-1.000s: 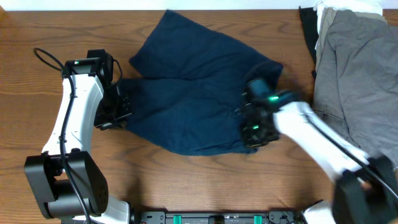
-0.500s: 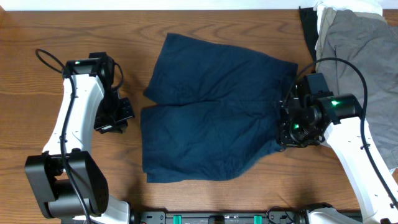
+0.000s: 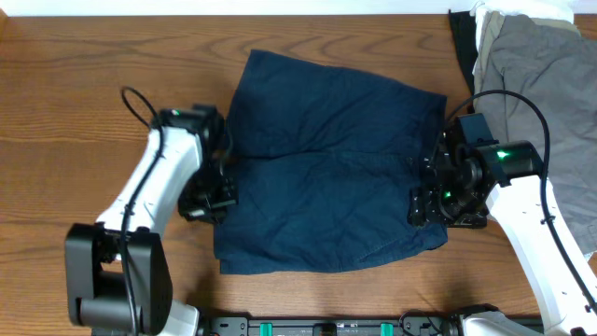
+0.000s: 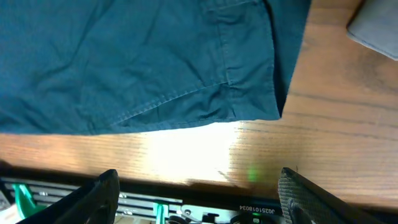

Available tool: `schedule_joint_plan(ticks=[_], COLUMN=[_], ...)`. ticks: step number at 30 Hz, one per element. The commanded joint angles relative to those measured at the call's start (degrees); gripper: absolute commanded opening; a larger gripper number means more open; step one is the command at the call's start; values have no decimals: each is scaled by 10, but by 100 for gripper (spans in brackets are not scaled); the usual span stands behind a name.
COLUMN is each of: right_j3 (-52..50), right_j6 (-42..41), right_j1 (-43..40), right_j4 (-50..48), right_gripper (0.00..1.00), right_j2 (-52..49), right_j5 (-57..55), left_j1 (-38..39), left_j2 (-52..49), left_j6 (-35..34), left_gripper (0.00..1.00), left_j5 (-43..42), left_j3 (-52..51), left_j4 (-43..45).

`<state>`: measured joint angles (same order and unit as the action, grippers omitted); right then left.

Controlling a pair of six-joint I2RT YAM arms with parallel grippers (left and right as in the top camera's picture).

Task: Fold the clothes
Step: 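Grasp the bottom leg hems with left and right grippers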

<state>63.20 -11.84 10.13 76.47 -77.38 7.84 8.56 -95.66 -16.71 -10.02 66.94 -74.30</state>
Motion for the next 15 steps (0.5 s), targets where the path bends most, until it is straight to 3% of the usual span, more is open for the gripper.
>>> schedule_joint_plan(ticks=[1, 5, 11, 13, 15], right_j3=[-7, -36, -97, -117, -133], right_j6=[-52, -77, -85, -85, -85], right_j1=[-3, -3, -3, -3, -2], right_j4=[-7, -49, -111, -127, -144], right_gripper=[80, 77, 73, 73, 73], right_j2=[4, 4, 4, 4, 4], right_j5=[-41, -48, -41, -30, -19], left_j1=[16, 35, 57, 64, 70], left_j2=[65, 161, 244, 246, 242], left_j6=[-78, -154, -197, -212, -232], left_gripper=[6, 6, 11, 25, 31], left_j5=[-7, -7, 12, 29, 32], left_j3=[-65, -152, -230, -249, -268], left_j4=[28, 106, 186, 194, 206])
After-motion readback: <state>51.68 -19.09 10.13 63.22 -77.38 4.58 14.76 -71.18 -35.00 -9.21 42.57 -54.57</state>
